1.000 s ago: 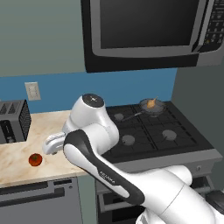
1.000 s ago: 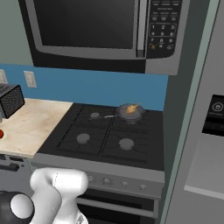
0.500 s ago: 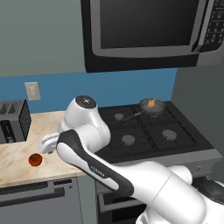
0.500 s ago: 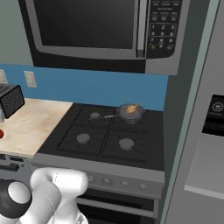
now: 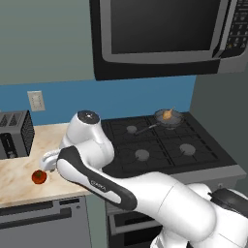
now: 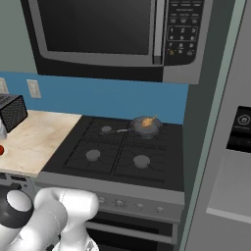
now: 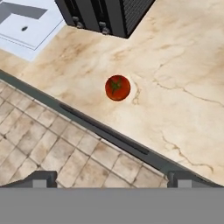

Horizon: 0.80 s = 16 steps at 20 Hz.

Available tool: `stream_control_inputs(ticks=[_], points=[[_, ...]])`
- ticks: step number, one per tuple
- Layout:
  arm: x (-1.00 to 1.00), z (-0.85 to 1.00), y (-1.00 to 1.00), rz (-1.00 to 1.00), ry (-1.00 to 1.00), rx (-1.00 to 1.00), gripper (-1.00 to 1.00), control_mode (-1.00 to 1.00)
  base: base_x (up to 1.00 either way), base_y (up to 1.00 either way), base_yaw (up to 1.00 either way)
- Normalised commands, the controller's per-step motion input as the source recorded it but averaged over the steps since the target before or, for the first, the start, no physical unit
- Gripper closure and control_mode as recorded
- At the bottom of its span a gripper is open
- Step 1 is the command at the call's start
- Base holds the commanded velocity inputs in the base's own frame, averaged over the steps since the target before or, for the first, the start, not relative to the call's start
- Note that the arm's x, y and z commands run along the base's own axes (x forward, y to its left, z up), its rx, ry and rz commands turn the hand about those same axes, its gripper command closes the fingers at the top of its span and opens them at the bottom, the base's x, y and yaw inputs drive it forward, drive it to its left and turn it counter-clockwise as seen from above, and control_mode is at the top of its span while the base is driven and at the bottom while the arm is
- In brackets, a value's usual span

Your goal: Place the pan on the rear right burner on the stove. Then place the tomato and the onion in the pan and turn on the rear right burner.

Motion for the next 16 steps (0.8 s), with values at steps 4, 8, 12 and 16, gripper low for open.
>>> stream_control_inputs(ticks=[4, 8, 12, 16], points=[[0.14, -0.24, 0.16, 0.00, 0.00, 0.00, -1.00, -1.00, 0.00, 0.00, 0.00], [0.09, -0.26, 0.16, 0.00, 0.00, 0.00, -1.00, -1.00, 0.00, 0.00, 0.00], [0.08, -0.22, 0.15, 0.00, 0.00, -0.01, -1.00, -1.00, 0.00, 0.00, 0.00], [0.08, -0.21, 0.16, 0.00, 0.00, -0.05, -1.00, -1.00, 0.00, 0.00, 0.00]])
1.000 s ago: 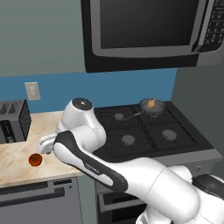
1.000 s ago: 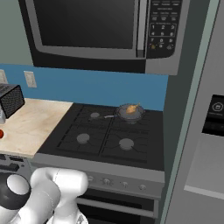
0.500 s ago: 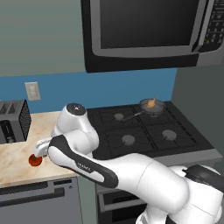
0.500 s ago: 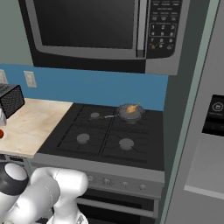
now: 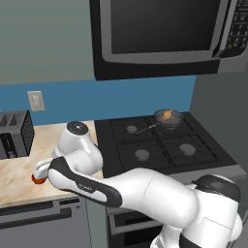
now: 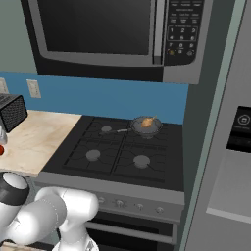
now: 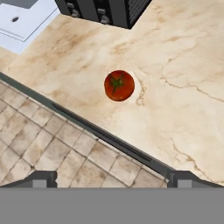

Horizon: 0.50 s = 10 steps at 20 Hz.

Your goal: Place the pan on the rear right burner on the stove. Then place the tomato and the onion in the pan and turn on the rear right burner.

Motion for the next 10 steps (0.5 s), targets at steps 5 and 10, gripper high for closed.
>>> stream_control_inputs(ticks=[5, 10], points=[[0.12, -0.15, 0.16, 0.00, 0.00, -0.04, -1.00, -1.00, 0.00, 0.00, 0.00], [0.30, -0.10, 0.12, 0.00, 0.00, 0.00, -1.00, -1.00, 0.00, 0.00, 0.00]])
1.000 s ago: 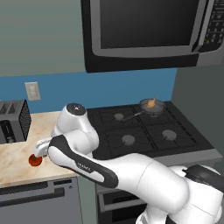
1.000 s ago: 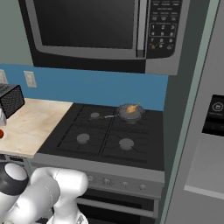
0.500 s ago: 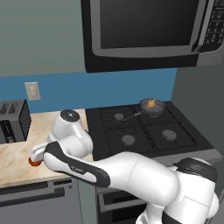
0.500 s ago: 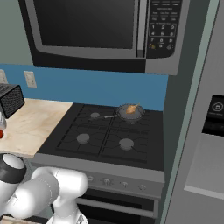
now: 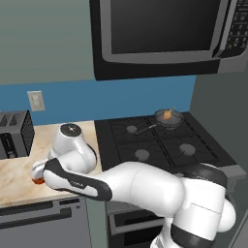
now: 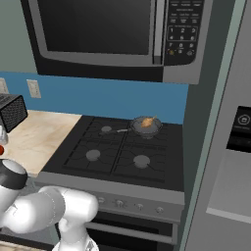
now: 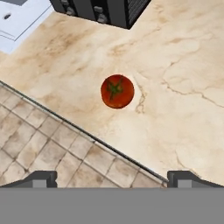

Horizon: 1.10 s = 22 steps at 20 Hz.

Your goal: Place the pan on the rear right burner on the stove. Then place the tomato and the onion in the pan and turn on the rear right burner.

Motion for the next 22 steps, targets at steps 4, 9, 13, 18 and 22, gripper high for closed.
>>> stream_control_inputs(ticks=[4, 9, 13, 18, 22], points=[[0.39, -0.15, 0.10, 0.00, 0.03, 0.00, -1.00, -1.00, 0.00, 0.00, 0.00], [0.34, -0.24, 0.15, 0.00, 0.04, 0.00, -1.00, -1.00, 0.00, 0.00, 0.00], [0.34, -0.26, 0.18, 0.00, 0.04, 0.00, -1.00, -1.00, 0.00, 0.00, 0.00], [0.32, -0.25, 0.19, 0.00, 0.05, 0.00, -1.00, -1.00, 0.00, 0.00, 0.00], [0.25, -0.23, 0.21, 0.00, 0.05, 0.00, -1.00, -1.00, 0.00, 0.00, 0.00]])
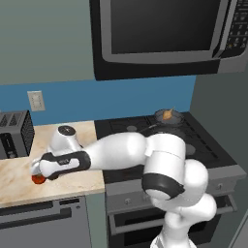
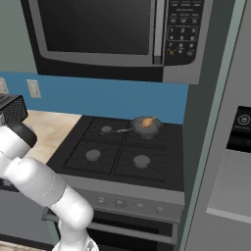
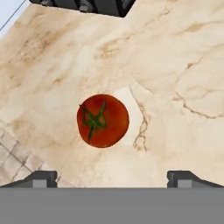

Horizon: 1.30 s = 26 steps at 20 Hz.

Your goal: Place the pan on the rear right burner on the stove. Then place the tomato and the onion in the pan and turn on the rear right burner.

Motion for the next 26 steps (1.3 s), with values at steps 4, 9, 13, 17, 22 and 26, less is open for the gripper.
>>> stream_control_inputs(ticks=[4, 9, 13, 17, 22, 26], points=[[0.16, -0.24, 0.28, 0.00, 0.05, 0.00, -1.00, -1.00, 0.00, 0.00, 0.00], [0.12, -0.23, 0.28, 0.00, 0.04, 0.00, -1.00, -1.00, 0.00, 0.00, 0.00], [0.21, -0.19, 0.20, 0.00, 0.04, 0.00, -1.00, -1.00, 0.00, 0.00, 0.00], [0.16, -0.22, 0.19, 0.00, 0.05, -0.01, -1.00, -1.00, 0.00, 0.00, 0.00], [0.13, -0.26, 0.25, 0.00, 0.06, -0.01, -1.00, -1.00, 0.00, 0.00, 0.00], [0.12, -0.31, 0.31, 0.00, 0.09, -0.01, -1.00, -1.00, 0.00, 0.00, 0.00]])
